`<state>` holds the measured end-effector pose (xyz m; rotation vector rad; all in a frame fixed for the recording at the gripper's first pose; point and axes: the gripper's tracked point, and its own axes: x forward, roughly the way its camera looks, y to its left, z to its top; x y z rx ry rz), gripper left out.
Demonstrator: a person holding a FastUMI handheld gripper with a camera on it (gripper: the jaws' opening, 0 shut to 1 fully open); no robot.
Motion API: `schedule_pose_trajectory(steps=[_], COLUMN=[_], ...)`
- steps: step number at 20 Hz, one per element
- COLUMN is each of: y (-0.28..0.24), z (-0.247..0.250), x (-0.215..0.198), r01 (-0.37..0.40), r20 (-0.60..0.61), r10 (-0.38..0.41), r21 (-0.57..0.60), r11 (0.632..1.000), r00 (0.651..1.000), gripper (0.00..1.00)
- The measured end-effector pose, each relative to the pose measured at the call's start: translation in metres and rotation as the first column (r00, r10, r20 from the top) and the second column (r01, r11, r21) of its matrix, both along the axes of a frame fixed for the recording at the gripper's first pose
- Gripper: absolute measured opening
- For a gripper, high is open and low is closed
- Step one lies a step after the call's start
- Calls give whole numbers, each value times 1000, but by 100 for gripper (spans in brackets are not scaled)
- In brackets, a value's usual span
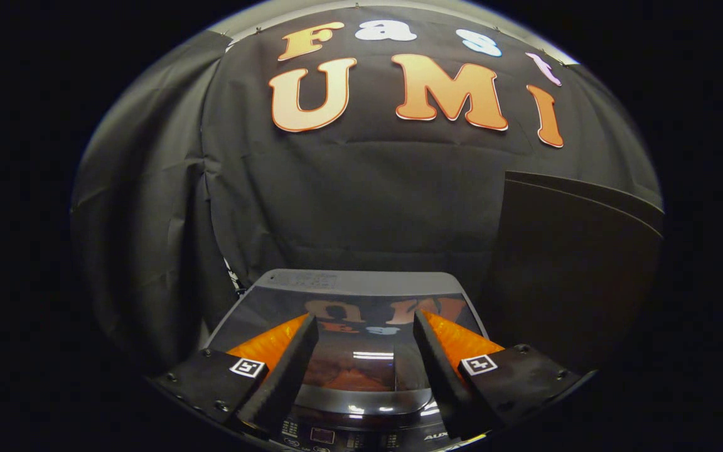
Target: Put the clothes into the washing machine and then close the washing machine lid.
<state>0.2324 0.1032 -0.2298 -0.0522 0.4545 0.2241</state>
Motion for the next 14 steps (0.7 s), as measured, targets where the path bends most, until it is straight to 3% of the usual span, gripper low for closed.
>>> schedule_pose_trajectory(steps=[4, 8, 11, 14], y=[5, 3, -17, -36], z=[45, 121, 174, 223], x=[-1, -2, -5, -15], r01=[-6, -33, -28, -64], r20=[52, 149, 209, 236], r10=[4, 23, 23, 50], r21=[43, 64, 25, 55], r11=[999, 997, 999, 996], r00=[999, 989, 978, 970], gripper=[98, 98, 98, 98])
